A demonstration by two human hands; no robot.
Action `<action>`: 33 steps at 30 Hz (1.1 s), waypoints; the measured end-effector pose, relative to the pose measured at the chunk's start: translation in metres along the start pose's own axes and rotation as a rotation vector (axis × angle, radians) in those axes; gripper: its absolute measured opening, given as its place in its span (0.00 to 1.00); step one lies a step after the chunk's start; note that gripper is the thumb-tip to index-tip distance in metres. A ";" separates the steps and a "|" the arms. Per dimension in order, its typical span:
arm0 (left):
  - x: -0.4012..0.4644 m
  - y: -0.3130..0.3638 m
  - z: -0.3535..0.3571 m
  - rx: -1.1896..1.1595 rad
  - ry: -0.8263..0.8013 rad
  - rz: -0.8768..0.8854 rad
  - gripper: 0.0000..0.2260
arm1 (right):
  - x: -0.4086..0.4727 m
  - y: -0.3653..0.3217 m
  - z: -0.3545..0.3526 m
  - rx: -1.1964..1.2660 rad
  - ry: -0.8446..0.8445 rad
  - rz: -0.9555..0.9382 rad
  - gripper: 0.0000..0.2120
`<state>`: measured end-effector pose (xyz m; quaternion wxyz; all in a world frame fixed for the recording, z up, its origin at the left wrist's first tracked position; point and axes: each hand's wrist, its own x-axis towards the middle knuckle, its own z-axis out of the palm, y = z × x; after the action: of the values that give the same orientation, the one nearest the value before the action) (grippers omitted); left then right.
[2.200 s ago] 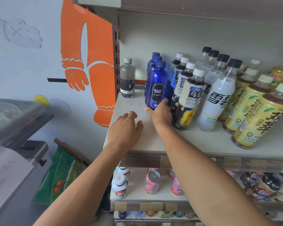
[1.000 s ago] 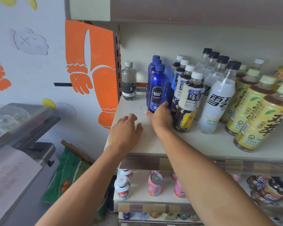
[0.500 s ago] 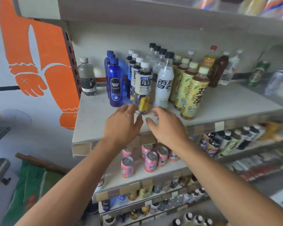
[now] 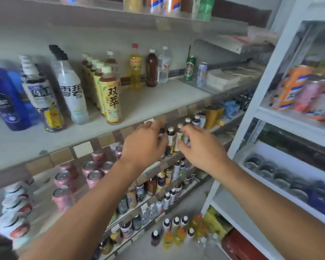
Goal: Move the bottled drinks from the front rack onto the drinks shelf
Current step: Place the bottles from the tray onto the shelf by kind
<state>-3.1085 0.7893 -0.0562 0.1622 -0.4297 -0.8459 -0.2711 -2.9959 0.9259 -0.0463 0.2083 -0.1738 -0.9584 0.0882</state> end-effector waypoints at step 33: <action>0.116 0.217 0.283 -0.350 -0.579 0.476 0.14 | -0.101 0.312 0.020 -0.125 -0.150 0.972 0.11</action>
<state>-3.0107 1.1375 -0.1543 -0.0998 -0.6928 -0.6749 -0.2336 -2.8254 1.1751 -0.1770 0.0626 -0.6059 -0.7823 0.1298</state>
